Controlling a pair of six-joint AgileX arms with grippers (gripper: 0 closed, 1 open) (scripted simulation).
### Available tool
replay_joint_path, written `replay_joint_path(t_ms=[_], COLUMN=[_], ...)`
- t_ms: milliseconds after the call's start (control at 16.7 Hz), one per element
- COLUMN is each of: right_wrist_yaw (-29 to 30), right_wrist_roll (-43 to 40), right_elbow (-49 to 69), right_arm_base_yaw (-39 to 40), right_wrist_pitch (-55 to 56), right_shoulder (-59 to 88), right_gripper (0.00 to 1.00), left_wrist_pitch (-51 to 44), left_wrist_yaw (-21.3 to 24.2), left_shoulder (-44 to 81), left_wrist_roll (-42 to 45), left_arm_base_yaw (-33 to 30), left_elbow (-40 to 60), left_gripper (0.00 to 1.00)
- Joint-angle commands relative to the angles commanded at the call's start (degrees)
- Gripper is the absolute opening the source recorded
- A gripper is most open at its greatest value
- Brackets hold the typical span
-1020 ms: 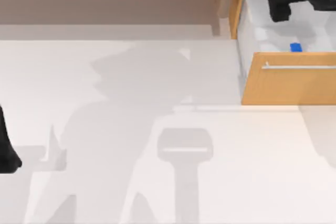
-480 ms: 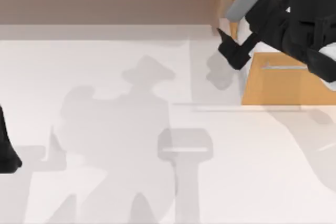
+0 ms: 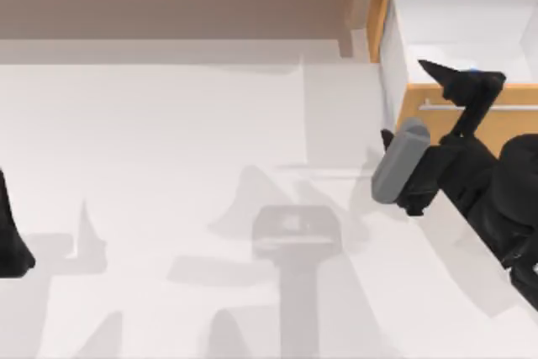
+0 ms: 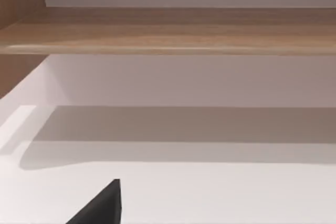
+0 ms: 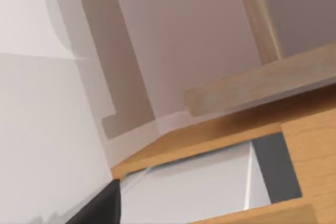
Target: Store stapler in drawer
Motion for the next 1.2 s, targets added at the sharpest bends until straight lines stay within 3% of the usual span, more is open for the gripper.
replay_joint_path(t_ms=[240,480,1200], right_wrist_yaw=[8.10,14.18,12.96], right_wrist_roll=[-13.27,-21.11,-21.99], right_elbow=[-9.09,-12.55,-7.92], right_arm_base_yaw=[-3.27,-7.55,-10.14], right_wrist_pitch=[17.09,26.11,23.03], right_shoulder=[4.27,7.67,8.95], right_gripper=[1.00,1.00,1.00], left_wrist_pitch=[0.00,0.00,0.00], left_wrist_yaw=[0.00,0.00,0.00], left_shoulder=[0.00,0.00,0.00], left_wrist_roll=[0.00,0.00,0.00], left_arm_base_yaw=[0.00,0.00,0.00], left_elbow=[0.00,0.00,0.00], left_gripper=[1.00,1.00,1.00])
